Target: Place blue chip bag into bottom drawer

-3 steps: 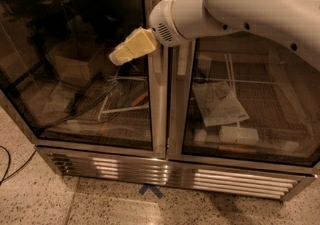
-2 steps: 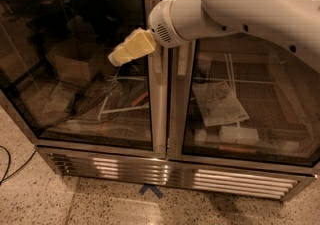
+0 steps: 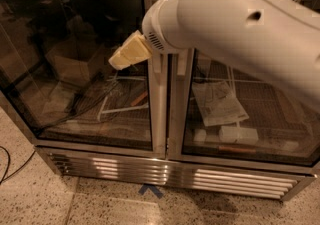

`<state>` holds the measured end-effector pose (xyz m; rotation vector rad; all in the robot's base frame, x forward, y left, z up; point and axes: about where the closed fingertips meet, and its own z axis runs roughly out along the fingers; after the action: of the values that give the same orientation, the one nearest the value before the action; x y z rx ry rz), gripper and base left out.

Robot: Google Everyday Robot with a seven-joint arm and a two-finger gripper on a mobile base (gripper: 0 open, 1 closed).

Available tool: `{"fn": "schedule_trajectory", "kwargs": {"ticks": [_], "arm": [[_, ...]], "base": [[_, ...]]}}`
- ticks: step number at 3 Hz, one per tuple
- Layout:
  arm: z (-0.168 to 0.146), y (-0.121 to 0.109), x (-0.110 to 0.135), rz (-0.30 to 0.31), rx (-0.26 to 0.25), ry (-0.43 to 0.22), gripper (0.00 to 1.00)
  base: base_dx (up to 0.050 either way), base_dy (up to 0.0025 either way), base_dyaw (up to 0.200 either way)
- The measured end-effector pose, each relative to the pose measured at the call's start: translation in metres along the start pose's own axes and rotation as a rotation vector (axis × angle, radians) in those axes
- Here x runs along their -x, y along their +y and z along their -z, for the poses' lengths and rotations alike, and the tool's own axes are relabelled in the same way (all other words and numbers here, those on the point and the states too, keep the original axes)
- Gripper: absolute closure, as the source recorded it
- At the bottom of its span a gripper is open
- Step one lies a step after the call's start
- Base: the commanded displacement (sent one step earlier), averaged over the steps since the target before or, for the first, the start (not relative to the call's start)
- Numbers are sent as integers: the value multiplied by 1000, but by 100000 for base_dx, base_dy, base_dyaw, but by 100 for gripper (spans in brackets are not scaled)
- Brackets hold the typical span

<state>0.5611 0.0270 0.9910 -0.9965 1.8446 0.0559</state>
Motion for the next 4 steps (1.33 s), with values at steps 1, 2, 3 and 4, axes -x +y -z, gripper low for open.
{"fn": "schedule_trajectory", "kwargs": {"ticks": [1,2,3,4], "arm": [[16,-1,-4,17,-92,37,0],[35,0,2,39,-152,34,0],[35,0,2,39,-152,34,0],[29,-3,6,62,-103,50,0]], "base": [[0,0,0],[0,0,0],[0,0,0],[0,0,0]]}}
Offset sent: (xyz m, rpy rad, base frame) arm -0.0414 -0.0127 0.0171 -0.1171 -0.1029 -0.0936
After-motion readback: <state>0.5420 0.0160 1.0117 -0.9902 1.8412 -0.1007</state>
